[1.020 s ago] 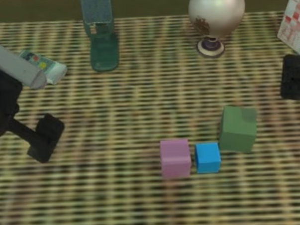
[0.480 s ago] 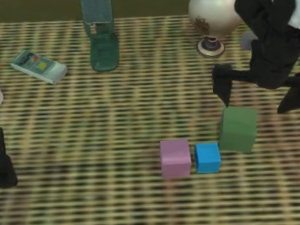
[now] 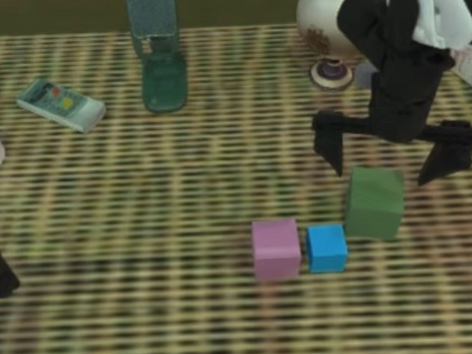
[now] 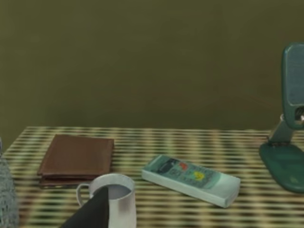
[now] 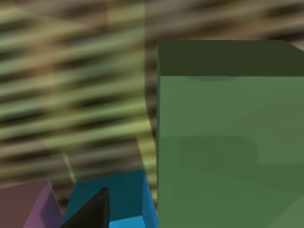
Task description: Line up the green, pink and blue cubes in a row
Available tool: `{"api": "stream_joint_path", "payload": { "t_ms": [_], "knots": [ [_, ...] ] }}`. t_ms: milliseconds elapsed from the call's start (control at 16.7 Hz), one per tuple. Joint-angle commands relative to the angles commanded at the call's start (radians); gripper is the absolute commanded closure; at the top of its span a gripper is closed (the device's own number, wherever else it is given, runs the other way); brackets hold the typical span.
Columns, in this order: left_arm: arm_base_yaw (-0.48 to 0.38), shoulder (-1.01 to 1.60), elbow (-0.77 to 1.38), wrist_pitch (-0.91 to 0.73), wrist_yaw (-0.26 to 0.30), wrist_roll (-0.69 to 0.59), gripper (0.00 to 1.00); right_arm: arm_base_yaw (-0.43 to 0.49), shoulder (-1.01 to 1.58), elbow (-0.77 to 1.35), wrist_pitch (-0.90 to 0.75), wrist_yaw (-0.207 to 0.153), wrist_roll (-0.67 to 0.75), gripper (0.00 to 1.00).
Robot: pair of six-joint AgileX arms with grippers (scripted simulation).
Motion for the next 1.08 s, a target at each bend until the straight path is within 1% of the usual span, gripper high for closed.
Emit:
{"api": "stream_joint_path", "payload": {
  "t_ms": [180, 300, 660, 960, 1080],
  "knots": [
    [0.0, 0.0, 0.0, 0.0, 0.0, 0.0, 0.0, -0.004, 0.004, -0.001, 0.003, 0.0, 0.0, 0.0],
    [0.0, 0.0, 0.0, 0.0, 0.0, 0.0, 0.0, -0.002, 0.018, -0.027, 0.04, 0.0, -0.002, 0.0],
    [0.0, 0.0, 0.0, 0.0, 0.0, 0.0, 0.0, 0.001, 0.108, -0.171, 0.285, 0.001, 0.002, 0.0],
    [0.0, 0.0, 0.0, 0.0, 0.0, 0.0, 0.0, 0.002, 0.12, -0.189, 0.309, 0.001, 0.003, 0.0],
    [0.0, 0.0, 0.0, 0.0, 0.0, 0.0, 0.0, 0.002, 0.12, -0.189, 0.309, 0.001, 0.003, 0.15]
  ]
}}
